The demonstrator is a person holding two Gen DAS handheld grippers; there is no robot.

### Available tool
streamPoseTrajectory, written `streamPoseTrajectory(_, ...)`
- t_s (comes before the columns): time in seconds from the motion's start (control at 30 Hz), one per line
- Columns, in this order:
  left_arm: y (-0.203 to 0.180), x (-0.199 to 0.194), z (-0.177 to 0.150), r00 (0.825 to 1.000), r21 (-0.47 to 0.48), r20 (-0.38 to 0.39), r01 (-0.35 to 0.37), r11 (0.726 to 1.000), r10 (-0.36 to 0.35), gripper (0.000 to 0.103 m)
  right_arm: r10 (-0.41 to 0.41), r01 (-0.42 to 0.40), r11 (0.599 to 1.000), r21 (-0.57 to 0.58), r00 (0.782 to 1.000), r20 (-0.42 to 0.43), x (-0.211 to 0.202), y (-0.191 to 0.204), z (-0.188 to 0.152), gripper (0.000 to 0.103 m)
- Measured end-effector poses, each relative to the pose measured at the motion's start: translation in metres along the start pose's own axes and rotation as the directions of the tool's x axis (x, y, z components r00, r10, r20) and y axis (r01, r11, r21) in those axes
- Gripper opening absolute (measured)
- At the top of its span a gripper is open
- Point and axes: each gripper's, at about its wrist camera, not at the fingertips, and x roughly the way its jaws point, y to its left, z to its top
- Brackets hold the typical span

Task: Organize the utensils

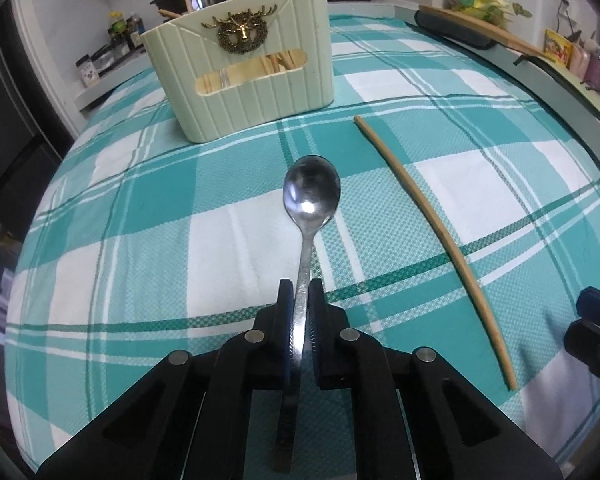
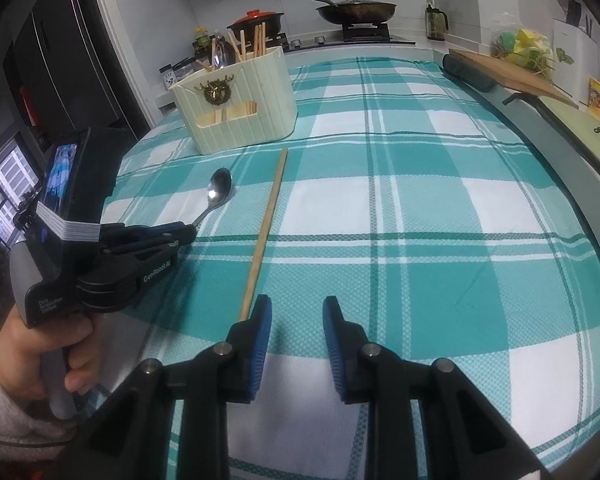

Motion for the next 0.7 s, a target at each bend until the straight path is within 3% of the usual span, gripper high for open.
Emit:
streamPoseTrajectory(0.17,0.024,-0.002,-0.011,1.000,-0.044,-0.009,-0.028,0.999,0.028,0.005,-0.006,0.003,0.997,-0.079,0.999,-0.036,0.023,0.024,0.014,0.027)
streamPoseTrajectory(0.4,0.078,-0.009,-0.035,0.998,-0.116,-0.028,-0.056,0.992,0.053,0.005,-0.100,0.083,0.979,-0.188,0.992,-0.082,0.058,0.052,0.013,0.027)
streamPoseTrajectory(0.53,0.098,-0.015,-0.049,0.999,-0.144,-0.034,-0.046,0.988,0.042,0.006,-0.132,0.121,0.980,-0.161,0.989,-0.064,0.053,0.047,0.007,0.007)
streamPoseTrajectory(0.7,0.115,-0.024,-0.064,0.999,-0.179,-0.034,0.012,0.984,-0.019,0.009,-0.246,0.238,0.967,-0.092,0.965,-0.086,0.038,0.028,-0.001,0.007)
